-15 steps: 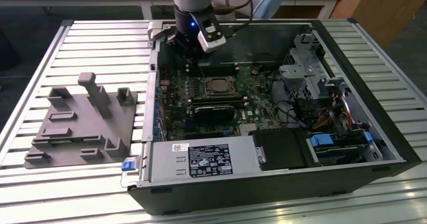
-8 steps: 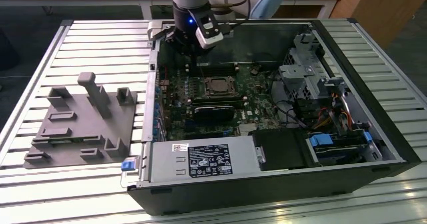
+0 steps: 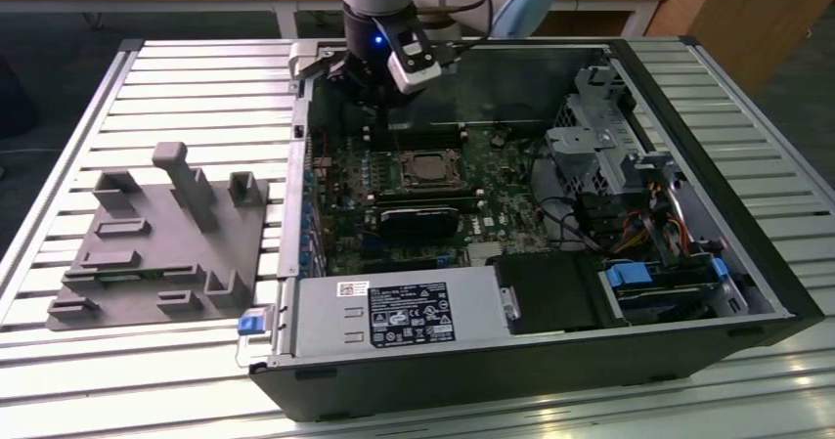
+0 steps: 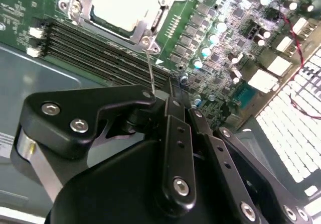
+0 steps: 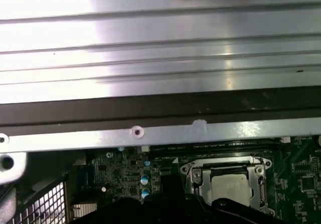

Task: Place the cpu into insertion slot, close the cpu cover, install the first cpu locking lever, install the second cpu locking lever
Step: 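Install the first cpu locking lever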

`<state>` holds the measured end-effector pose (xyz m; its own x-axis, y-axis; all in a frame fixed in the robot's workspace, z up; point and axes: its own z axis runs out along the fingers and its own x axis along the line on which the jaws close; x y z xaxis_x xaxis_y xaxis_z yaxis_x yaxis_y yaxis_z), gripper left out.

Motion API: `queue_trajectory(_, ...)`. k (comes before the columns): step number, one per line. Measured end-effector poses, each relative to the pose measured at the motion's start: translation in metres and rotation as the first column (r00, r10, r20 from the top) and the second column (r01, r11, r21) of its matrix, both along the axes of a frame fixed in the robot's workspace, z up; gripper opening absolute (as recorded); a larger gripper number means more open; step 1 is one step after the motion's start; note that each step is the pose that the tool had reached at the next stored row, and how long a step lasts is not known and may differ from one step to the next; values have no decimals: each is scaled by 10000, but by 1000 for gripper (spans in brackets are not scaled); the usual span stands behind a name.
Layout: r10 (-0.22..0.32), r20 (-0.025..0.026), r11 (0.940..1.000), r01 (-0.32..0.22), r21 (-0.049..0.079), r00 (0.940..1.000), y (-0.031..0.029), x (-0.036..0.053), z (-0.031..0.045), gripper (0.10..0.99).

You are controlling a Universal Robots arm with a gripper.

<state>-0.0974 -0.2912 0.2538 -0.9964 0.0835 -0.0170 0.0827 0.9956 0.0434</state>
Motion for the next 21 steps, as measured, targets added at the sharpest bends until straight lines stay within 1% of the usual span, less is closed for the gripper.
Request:
queue_trajectory(4, 5, -7, 10000, -5, 1, 10000, 4, 148, -3, 106)
queue_trajectory(9, 13, -27, 10000, -13, 0, 10000, 8, 363, -15, 106)
queue_trajectory(10, 15, -27, 10000, -15, 1, 10000, 7, 381, -16, 106)
queue_trajectory(12, 17, -27, 10000, -17, 18, 10000, 6, 386, -17, 106)
queue_trajectory(13, 19, -27, 10000, -19, 93, 10000, 0, 387, -17, 106)
queue_trajectory(17, 26, -22, 9990, -25, 457, 10000, -26, 387, -26, 106)
queue_trajectory(18, 28, -19, 9989, -27, 473, 10000, -27, 393, -33, 106)
queue_trajectory(21, 147, -22, 9988, -146, 470, 9999, -28, 411, -54, 106)
